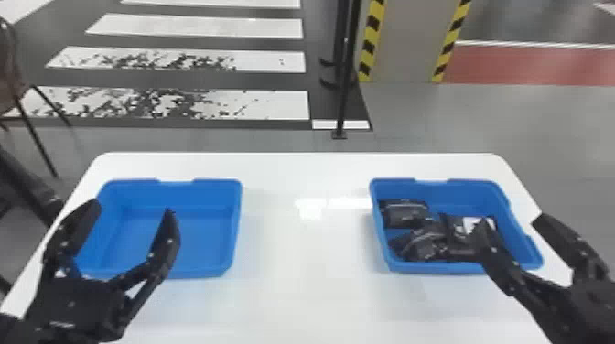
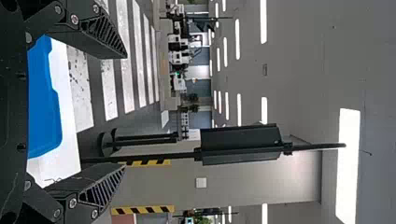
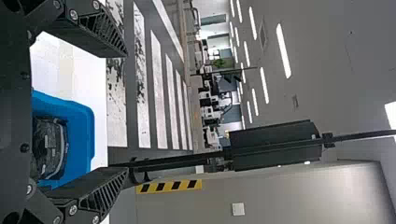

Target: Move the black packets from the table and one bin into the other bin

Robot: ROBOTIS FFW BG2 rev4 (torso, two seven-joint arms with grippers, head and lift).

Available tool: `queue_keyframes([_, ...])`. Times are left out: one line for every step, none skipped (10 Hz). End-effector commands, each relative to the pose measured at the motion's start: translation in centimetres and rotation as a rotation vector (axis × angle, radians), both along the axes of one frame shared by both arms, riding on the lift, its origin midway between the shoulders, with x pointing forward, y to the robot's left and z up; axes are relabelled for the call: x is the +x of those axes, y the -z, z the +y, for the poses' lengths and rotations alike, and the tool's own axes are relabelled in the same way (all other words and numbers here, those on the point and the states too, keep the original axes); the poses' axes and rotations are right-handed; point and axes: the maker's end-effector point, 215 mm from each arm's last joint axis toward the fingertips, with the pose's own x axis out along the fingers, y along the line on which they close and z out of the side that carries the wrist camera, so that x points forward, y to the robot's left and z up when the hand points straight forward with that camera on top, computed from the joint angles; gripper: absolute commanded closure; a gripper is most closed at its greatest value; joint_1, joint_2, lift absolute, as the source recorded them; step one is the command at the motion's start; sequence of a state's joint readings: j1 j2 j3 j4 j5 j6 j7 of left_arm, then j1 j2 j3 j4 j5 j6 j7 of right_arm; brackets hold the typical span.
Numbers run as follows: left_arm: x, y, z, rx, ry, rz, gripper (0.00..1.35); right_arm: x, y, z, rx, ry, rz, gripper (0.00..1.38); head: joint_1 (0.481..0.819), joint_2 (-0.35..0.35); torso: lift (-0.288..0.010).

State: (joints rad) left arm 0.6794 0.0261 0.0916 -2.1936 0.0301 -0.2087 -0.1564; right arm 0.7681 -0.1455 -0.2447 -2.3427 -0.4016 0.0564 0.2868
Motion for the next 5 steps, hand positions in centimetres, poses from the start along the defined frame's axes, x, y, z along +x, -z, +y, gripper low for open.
queue_keyframes([0.06, -0.18, -0.1, 0.0, 0.003, -0.004, 0.22, 0.0, -0.01, 0.07, 0.004, -0.001, 0.0, 0.16, 0.695, -0.045, -0.11])
queue_keyframes([0.04, -0.12, -0.08, -0.003, 0.001, -0.004, 0.22, 0.0, -0.02, -0.02, 0.003, 0.0, 0.0, 0.16, 0.695, -0.045, -0.11])
queue_keyframes([0.04, -0.12, -0.09, -0.001, 0.002, -0.004, 0.22, -0.01, 0.11, 0.03, 0.006, -0.001, 0.002, 0.16, 0.695, -0.046, -0.11])
queue_keyframes([0.05, -0.25, -0.01, 0.001, 0.0, -0.006, 0.22, -0.01, 0.18, 0.04, 0.006, -0.001, 0.005, 0.16, 0.695, -0.046, -0.11])
queue_keyframes([0.03, -0.19, -0.09, -0.001, 0.002, -0.006, 0.22, -0.01, 0.11, 0.03, 0.006, -0.001, 0.002, 0.16, 0.695, -0.046, -0.11])
